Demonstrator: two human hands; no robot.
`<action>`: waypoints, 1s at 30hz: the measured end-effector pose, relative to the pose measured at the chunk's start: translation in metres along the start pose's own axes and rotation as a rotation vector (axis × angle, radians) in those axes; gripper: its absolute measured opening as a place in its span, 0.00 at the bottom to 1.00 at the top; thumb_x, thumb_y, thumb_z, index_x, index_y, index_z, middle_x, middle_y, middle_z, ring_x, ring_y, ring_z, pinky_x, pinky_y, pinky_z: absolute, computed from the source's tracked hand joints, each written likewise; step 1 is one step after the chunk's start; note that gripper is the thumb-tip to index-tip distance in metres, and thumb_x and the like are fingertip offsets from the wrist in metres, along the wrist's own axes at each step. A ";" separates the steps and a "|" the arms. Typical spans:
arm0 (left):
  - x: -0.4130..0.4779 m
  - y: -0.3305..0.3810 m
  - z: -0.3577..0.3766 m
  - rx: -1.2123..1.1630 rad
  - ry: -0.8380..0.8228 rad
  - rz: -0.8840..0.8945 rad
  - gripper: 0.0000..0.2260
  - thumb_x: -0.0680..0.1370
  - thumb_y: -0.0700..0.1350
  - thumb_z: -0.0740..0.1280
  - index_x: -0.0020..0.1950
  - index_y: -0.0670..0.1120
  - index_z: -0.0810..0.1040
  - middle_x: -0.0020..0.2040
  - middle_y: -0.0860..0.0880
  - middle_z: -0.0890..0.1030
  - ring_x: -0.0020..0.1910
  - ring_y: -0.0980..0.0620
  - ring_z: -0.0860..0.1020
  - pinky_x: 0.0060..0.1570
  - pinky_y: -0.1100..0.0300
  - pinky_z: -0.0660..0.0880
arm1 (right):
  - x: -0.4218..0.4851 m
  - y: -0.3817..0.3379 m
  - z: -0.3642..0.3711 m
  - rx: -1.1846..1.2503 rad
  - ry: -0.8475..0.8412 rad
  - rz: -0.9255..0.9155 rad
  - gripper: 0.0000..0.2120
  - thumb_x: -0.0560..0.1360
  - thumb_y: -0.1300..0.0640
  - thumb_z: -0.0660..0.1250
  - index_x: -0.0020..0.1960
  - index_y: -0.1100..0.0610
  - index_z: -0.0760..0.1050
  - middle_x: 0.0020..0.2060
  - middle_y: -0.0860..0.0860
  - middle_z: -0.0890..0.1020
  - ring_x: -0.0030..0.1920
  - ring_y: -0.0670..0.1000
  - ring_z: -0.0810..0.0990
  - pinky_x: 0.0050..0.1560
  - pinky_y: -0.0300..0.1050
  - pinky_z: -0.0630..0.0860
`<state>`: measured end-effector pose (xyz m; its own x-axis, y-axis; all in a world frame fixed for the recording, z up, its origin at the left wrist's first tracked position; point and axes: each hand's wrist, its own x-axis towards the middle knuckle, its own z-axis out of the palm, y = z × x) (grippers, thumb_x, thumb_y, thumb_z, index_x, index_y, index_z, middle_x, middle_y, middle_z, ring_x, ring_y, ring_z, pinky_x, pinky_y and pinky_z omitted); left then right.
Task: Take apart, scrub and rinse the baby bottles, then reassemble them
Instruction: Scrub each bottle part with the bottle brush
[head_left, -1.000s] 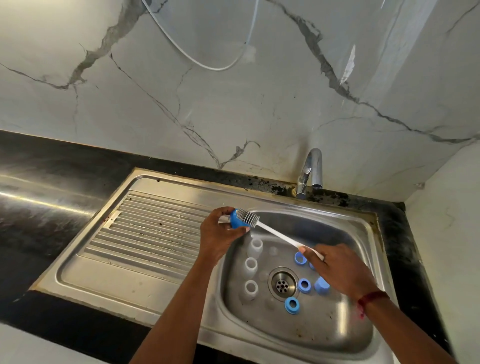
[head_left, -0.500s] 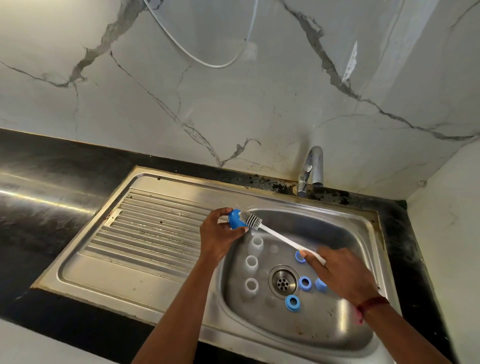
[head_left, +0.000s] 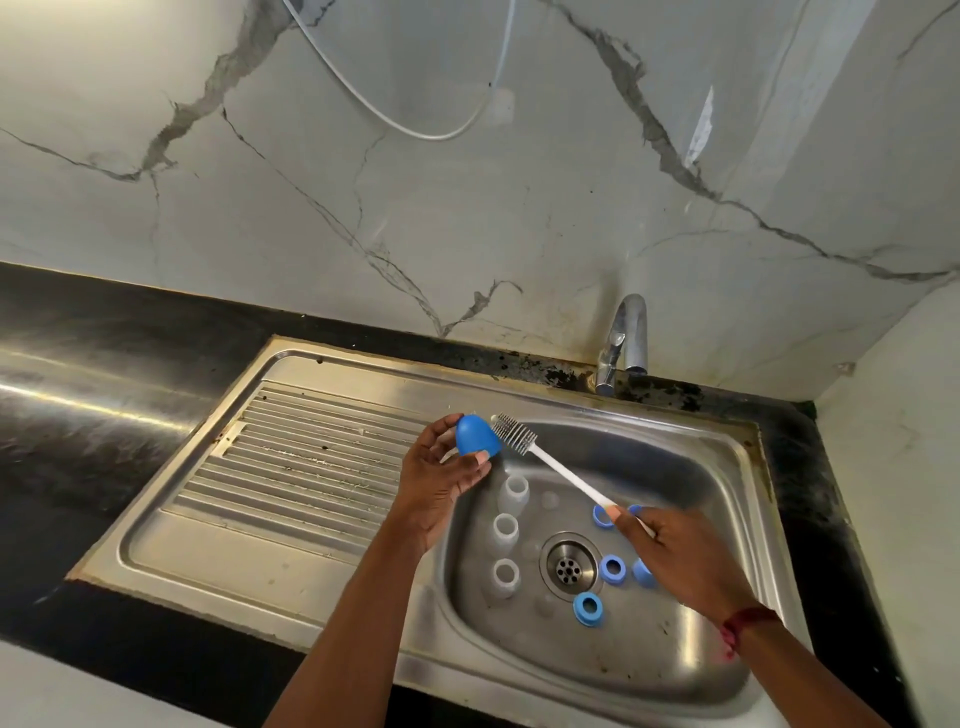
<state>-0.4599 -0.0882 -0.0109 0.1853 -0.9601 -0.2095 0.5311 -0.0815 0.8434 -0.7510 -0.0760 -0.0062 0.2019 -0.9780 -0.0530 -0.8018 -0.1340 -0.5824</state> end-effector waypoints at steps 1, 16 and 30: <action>-0.001 -0.002 0.000 -0.066 -0.012 -0.044 0.24 0.65 0.29 0.73 0.59 0.44 0.78 0.58 0.40 0.80 0.52 0.40 0.83 0.52 0.48 0.82 | 0.000 0.002 0.001 0.014 0.008 0.017 0.31 0.76 0.33 0.56 0.29 0.58 0.66 0.22 0.49 0.66 0.25 0.47 0.63 0.30 0.41 0.64; -0.004 -0.011 0.012 -0.389 0.070 -0.308 0.18 0.73 0.35 0.68 0.62 0.45 0.75 0.65 0.34 0.72 0.49 0.40 0.80 0.47 0.50 0.82 | 0.005 0.009 -0.006 0.080 -0.015 0.084 0.39 0.72 0.24 0.50 0.39 0.57 0.81 0.34 0.55 0.83 0.36 0.53 0.82 0.41 0.51 0.79; -0.002 -0.010 0.018 -0.386 0.117 -0.197 0.22 0.68 0.48 0.74 0.56 0.39 0.78 0.54 0.39 0.84 0.51 0.44 0.84 0.49 0.55 0.83 | -0.005 -0.019 -0.006 -0.020 0.005 0.023 0.29 0.79 0.37 0.57 0.27 0.56 0.64 0.21 0.50 0.74 0.25 0.49 0.71 0.31 0.39 0.70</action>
<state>-0.4806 -0.0903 -0.0101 0.1295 -0.8978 -0.4209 0.8312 -0.1332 0.5398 -0.7401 -0.0691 0.0097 0.1803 -0.9816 -0.0623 -0.8173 -0.1143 -0.5648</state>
